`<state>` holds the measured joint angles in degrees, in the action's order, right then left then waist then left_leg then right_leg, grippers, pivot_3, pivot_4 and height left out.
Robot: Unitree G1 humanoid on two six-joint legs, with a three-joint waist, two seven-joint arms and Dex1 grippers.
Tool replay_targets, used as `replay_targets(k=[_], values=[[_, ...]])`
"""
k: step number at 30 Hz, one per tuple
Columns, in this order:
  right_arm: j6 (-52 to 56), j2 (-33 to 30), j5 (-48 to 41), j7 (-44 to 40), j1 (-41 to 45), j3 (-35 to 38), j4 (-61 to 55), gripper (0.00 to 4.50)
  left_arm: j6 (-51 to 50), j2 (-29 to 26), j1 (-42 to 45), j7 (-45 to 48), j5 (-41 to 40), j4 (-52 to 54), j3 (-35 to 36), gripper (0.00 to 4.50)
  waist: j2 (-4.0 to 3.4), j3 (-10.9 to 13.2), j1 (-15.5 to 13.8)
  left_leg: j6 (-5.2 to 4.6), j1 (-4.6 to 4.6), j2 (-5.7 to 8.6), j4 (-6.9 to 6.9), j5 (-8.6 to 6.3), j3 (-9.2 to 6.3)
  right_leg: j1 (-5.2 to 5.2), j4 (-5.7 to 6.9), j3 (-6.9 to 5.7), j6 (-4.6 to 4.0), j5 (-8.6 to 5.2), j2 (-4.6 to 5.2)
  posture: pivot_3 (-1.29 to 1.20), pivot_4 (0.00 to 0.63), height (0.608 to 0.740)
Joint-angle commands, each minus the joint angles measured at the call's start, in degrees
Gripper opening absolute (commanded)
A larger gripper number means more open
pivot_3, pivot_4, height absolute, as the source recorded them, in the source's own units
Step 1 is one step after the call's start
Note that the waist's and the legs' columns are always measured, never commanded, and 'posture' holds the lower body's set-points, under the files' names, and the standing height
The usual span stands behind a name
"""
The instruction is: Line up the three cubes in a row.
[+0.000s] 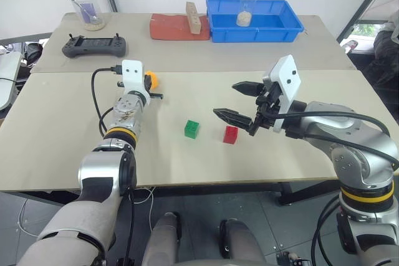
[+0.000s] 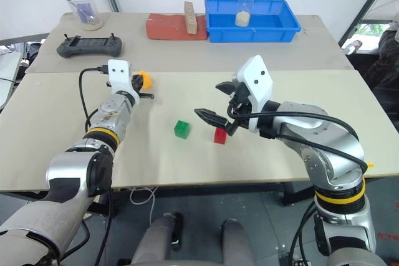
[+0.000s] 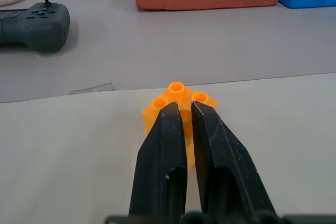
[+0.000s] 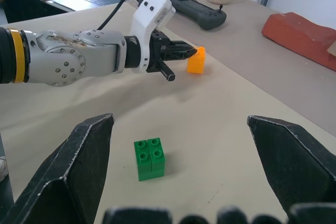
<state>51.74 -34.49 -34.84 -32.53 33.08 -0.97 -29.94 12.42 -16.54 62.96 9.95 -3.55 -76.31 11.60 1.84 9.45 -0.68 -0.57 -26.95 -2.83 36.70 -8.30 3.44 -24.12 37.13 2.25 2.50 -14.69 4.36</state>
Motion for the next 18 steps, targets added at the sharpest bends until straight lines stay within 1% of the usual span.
replay_targets(k=[1, 4, 9, 13, 16, 18], values=[[-2.0, -0.6, 0.3, -0.3, 0.1, 1.7, -1.5, 4.5, 2.6, 0.5, 1.1, -0.2, 0.3, 3.4, -0.1, 0.1, 0.0, 0.0, 0.0, 0.0, 0.0, 0.0, 0.01, 0.0, 0.0, 0.0, 0.0, 0.0, 0.0, 0.0, 0.0, 0.0, 0.15, 0.74], [-2.2, -0.5, 0.4, -0.4, 0.1, 1.6, -1.3, 4.5, 3.6, 1.2, -0.8, 0.6, 0.5, 6.8, -1.0, 0.1, 0.0, 0.0, 0.0, 0.0, -0.01, 0.0, 0.02, 0.0, 0.0, 0.0, 0.0, 0.0, 0.0, 0.0, 0.0, 0.0, 0.15, 0.74], [-2.8, -0.5, 0.6, -0.7, -0.3, 1.5, -1.1, 4.5, 0.2, 1.4, -11.5, 8.2, -0.6, 23.0, -3.6, 0.1, -0.01, 0.0, 0.4, 0.0, 0.04, -0.01, 0.02, 0.0, 0.02, 0.02, 0.05, 0.05, 0.0, 0.01, 0.0, 0.0, 0.15, 0.74], [-3.4, -0.8, 0.6, -1.8, -0.7, 1.5, -0.5, 4.5, -9.1, -2.4, -21.3, 19.2, -4.3, 41.8, -5.5, 0.1, -0.01, 0.0, 0.8, 0.0, 0.02, -0.05, 0.02, 0.0, 0.01, -0.03, 0.07, 0.05, -0.01, 0.01, -0.03, 0.0, 0.15, 0.74], [-3.8, -1.0, 0.5, -2.7, -0.9, 1.6, 0.1, 4.5, -14.4, -5.6, -25.4, 25.2, -6.8, 50.2, -6.1, 0.1, -0.01, 0.0, 0.8, 0.01, 0.04, -0.07, 0.02, 0.01, 0.0, -0.02, 0.1, 0.04, -0.04, 0.03, -0.03, 0.0, 0.15, 0.74], [-4.7, -1.6, 0.3, -4.5, -1.3, 1.7, 0.6, 4.5, -17.7, -9.8, -29.2, 32.2, -9.7, 56.7, -6.2, 0.1, -0.02, 0.0, 0.8, 0.02, 0.08, -0.07, 0.03, 0.02, -0.01, 0.04, 0.1, 0.03, -0.05, 0.04, -0.01, 0.0, 0.15, 0.74]])
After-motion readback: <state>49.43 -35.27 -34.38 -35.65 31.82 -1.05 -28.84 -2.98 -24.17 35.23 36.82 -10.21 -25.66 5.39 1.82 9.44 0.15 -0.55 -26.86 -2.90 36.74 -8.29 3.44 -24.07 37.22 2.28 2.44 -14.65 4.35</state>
